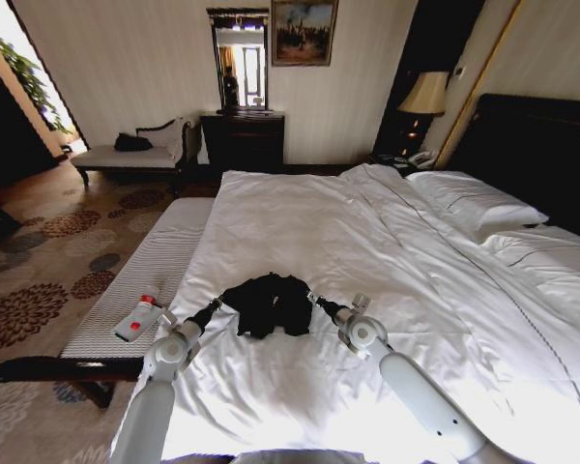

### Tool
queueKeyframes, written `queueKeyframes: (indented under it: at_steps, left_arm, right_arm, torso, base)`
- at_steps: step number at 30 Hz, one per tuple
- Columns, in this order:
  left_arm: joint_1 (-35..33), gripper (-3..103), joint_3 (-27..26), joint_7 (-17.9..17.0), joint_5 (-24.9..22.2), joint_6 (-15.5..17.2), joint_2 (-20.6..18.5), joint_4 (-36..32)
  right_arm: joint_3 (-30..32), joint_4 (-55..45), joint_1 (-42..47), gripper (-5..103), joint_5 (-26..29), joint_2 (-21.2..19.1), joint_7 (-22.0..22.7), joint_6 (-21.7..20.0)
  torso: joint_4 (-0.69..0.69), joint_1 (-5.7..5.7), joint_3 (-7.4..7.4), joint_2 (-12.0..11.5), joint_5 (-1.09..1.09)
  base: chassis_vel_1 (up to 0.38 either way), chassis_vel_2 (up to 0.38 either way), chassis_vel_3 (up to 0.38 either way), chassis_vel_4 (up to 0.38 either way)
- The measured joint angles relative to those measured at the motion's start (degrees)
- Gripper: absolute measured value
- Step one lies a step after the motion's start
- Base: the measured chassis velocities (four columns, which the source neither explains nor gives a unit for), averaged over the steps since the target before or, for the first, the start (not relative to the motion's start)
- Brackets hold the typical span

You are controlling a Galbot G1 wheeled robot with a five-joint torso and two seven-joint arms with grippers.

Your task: Fold the clothes on the bed.

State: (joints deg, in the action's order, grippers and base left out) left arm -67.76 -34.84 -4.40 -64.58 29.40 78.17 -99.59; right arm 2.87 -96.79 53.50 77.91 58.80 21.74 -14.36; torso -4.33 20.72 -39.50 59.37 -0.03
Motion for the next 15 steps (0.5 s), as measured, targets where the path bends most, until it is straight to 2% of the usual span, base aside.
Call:
queueKeyframes:
  at_steps: [3,6,8,12,14,15]
  left_arm:
    - [0.1,0,0.0,0.0,0.1,0.0,-0.1,0.3]
    - [0.5,0,0.1,0.3,0.6,0.0,-0.1,0.9]
    - [0.5,0,0.1,0.4,0.8,0.0,-0.1,1.1]
    - [0.5,0,0.1,0.8,1.2,-0.2,-0.1,1.6]
    - [0.5,0,0.1,0.8,1.2,-0.3,-0.1,1.6]
    - [0.5,0,0.1,0.9,1.2,-0.3,0.0,1.7]
  right_arm:
    - [0.1,-0.3,0.3,53,-0.2,0.0,-0.1,0.1]
    - [0.1,-1.2,1.6,37,-1.2,0.1,-0.2,0.2]
    - [0.1,-1.4,1.9,37,-1.4,0.2,-0.2,0.2]
    - [0.3,-2.0,2.8,15,-2.2,0.5,-0.3,0.4]
    - [0.2,-2.0,2.9,15,-2.6,0.5,-0.4,0.7]
    - [0.2,-2.0,2.9,9,-3.1,0.6,-0.6,1.6]
  torso:
    - [0.00,0.00,0.00,0.0,0.00]
    - [-0.01,0.00,0.00,0.0,0.00]
    - [-0.01,0.00,0.00,0.0,0.00]
    - [-0.01,0.00,0.00,0.0,0.00]
    - [0.00,0.00,0.00,0.0,0.00]
    - [-0.01,0.00,0.00,0.0,0.00]
  base:
    - [0.000,0.000,0.000,0.000]
    - [0.000,0.000,0.000,0.000]
    - [0.000,0.000,0.000,0.000]
    - [0.000,0.000,0.000,0.000]
    - [0.000,0.000,0.000,0.000]
    - [0.000,0.000,0.000,0.000]
